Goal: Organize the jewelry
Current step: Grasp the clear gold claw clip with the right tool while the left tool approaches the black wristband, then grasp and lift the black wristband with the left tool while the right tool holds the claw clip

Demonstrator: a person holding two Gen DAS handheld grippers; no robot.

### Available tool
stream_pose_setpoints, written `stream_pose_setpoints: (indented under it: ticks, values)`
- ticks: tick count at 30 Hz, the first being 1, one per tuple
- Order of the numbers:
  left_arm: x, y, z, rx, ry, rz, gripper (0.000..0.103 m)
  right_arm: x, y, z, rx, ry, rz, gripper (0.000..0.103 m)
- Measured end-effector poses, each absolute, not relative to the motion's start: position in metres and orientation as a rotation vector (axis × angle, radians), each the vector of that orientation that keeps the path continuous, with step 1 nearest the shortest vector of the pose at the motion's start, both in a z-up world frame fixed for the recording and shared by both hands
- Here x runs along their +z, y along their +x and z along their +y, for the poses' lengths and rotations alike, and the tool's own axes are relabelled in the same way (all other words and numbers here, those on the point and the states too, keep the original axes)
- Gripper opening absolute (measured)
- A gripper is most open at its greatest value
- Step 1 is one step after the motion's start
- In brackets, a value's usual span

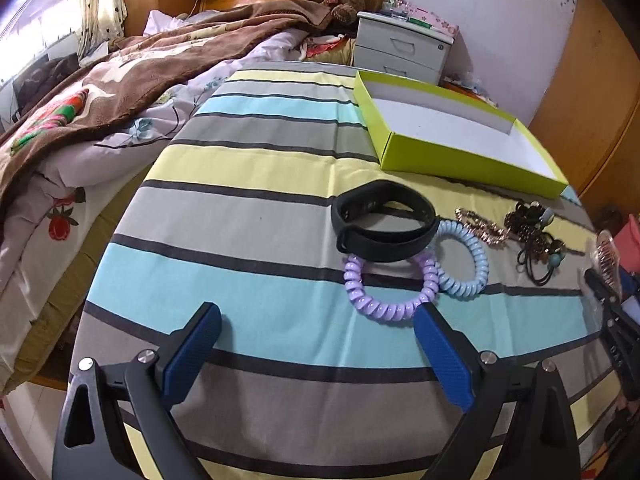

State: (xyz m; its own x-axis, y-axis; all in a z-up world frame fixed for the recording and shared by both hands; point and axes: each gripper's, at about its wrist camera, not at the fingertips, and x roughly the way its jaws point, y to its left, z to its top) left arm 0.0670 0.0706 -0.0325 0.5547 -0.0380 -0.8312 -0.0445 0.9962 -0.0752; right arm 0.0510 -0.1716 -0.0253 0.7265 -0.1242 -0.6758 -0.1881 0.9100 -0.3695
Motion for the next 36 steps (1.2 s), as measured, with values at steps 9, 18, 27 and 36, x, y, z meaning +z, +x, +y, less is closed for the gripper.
stream_pose_setpoints:
  ticks: [9,18,27,36]
  values:
    - [-0.032,0.073,0.072,0.036,-0.100,1.016,0.094,-0.023,0.053,-0.180,0.034,-0.352,0.746,0.032]
    - [0.000,0.085,0.078,-0.058,-0.170,0.895,0.089,-0.012,0.055,-0.196,0.024,-0.283,0.716,0.031]
    - [-0.008,0.126,0.065,-0.044,-0.061,0.922,0.083,0.000,0.056,-0.198,0.021,-0.253,0.692,0.031]
    - [-0.027,0.136,0.054,-0.084,-0.044,0.989,0.062,0.005,0.058,-0.197,0.017,-0.246,0.674,0.031]
